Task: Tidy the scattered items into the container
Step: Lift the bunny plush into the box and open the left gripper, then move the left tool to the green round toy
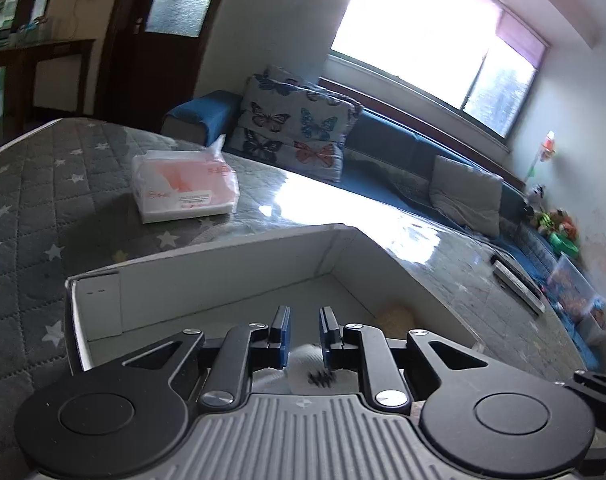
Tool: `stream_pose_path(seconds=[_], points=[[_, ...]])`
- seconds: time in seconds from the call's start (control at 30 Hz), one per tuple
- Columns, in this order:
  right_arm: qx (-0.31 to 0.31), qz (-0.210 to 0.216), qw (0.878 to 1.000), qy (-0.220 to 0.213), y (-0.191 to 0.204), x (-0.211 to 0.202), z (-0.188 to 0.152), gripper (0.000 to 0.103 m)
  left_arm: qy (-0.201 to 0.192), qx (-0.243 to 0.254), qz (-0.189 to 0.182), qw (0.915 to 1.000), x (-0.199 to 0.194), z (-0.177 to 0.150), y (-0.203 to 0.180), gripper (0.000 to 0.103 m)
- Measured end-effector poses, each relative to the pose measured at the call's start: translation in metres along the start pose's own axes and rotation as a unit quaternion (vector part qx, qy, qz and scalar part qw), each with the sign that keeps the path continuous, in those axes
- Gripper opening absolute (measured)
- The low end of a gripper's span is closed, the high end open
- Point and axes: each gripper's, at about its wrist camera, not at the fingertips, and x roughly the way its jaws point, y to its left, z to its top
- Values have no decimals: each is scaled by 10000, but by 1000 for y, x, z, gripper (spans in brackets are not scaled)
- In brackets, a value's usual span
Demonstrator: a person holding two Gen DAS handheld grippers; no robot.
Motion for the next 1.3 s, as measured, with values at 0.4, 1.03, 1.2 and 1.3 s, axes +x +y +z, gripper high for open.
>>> stream_pose_path(seconds=[0.4,1.03,1.2,1.3], points=[[374,-649,9972,3,-32,-56,-51,55,65,314,-321,9990,-30,-34,-42,23],[883,-777,9922,417,-50,-78,-115,60,958,558,-1194,9866,-22,-97,-108,28],[931,-723,9921,435,-50,-76,-119,60,1139,679,-1369,9817,-17,-103,-122,28],[1017,-724,9912,438,-51,-74,-119,60,1227,745,-1523,9779,-16,-105,-131,29]])
